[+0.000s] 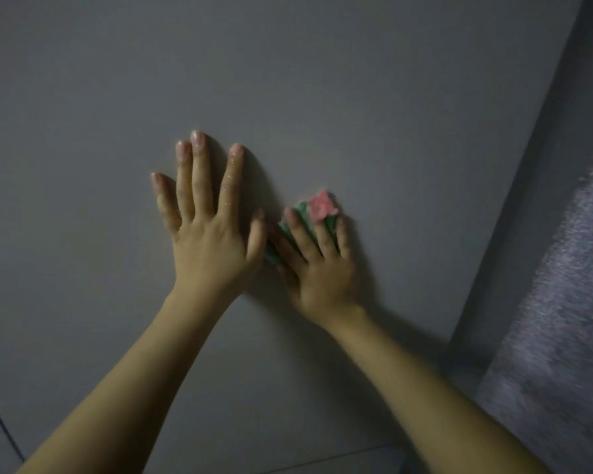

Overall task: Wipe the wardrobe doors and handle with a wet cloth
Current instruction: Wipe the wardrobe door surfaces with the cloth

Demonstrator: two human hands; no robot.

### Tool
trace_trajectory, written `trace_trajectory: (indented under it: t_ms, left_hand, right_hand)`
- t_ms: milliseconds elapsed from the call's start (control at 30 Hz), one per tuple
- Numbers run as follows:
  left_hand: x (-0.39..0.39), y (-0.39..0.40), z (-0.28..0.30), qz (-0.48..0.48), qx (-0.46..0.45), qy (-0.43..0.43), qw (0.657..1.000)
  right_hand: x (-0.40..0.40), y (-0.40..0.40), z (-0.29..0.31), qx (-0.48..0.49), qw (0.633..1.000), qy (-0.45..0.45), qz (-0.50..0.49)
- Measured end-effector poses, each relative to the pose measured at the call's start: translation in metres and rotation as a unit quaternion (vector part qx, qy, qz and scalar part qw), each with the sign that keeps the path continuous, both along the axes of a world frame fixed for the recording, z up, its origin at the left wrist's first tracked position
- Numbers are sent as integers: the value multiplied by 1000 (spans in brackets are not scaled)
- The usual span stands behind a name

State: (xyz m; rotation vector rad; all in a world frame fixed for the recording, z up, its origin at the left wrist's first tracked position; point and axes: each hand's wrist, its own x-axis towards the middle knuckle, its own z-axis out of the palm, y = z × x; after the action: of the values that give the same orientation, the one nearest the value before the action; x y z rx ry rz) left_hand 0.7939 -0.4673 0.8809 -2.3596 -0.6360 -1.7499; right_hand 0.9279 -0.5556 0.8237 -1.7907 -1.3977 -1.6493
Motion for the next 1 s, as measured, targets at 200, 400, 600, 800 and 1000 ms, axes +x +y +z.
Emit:
trace_trajectory:
  t_ms: [200, 400, 600, 800, 1000]
  left_hand:
    - [7, -5, -2, 26, -10, 19, 999]
    - [15, -7, -4, 25, -22, 10, 999]
    - [17, -6, -2, 23, -18, 7, 1000]
    - [16, -9, -2, 15, -24, 15, 999]
    - [-7, -4, -5, -45, -8, 25, 999]
  right_hand:
    - [84, -69, 14, 172, 972, 127, -101]
    - [32, -27, -23, 192, 959, 194, -74]
    - [118, -97, -16, 288, 921, 246, -94]
    - [44, -34, -44, 286, 913, 271, -104]
    - [70, -66, -32, 139, 976, 134, -103]
